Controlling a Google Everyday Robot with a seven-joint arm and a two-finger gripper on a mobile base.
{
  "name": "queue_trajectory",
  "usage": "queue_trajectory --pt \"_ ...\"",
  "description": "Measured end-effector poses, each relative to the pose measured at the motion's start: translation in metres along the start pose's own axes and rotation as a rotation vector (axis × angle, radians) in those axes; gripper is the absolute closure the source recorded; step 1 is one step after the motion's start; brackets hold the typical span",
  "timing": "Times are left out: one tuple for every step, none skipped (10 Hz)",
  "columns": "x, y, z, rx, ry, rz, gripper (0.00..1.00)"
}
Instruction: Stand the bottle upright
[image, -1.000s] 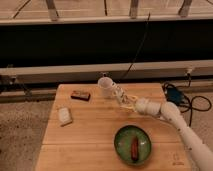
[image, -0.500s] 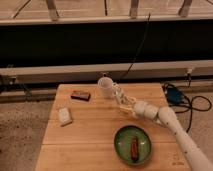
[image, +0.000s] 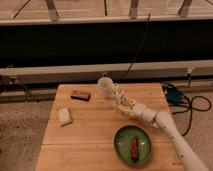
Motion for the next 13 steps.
queue_trajectory --pt "0.003 0.003 0.001 0.009 -0.001 0.013 0.82" --pt "0.005 0.004 0.001 0.017 -0.002 0.023 0.72" --pt "0.007 0.005 0.000 0.025 -0.001 0.031 0.62" --pt "0.009 0.007 -0.001 0.028 0.001 0.035 0.51" --pt "0.011 0.009 -0.002 0.031 0.002 0.039 0.42" --pt "0.012 0.010 -0.003 0.034 0.003 0.042 0.31" --pt "0.014 0.012 -0.004 0.037 0.003 0.046 0.23" --pt "0.016 0.014 -0.006 0.039 0.003 0.049 0.20" --pt "0.017 0.015 -0.007 0.040 0.003 0.048 0.20" --pt "0.019 0.016 -0.008 0.039 0.005 0.039 0.20" --pt "0.019 0.018 -0.010 0.030 0.004 0.032 0.20" --pt "0.019 0.018 -0.012 0.028 0.003 0.022 0.20" --pt "0.018 0.017 -0.015 0.024 0.004 0.012 0.20"
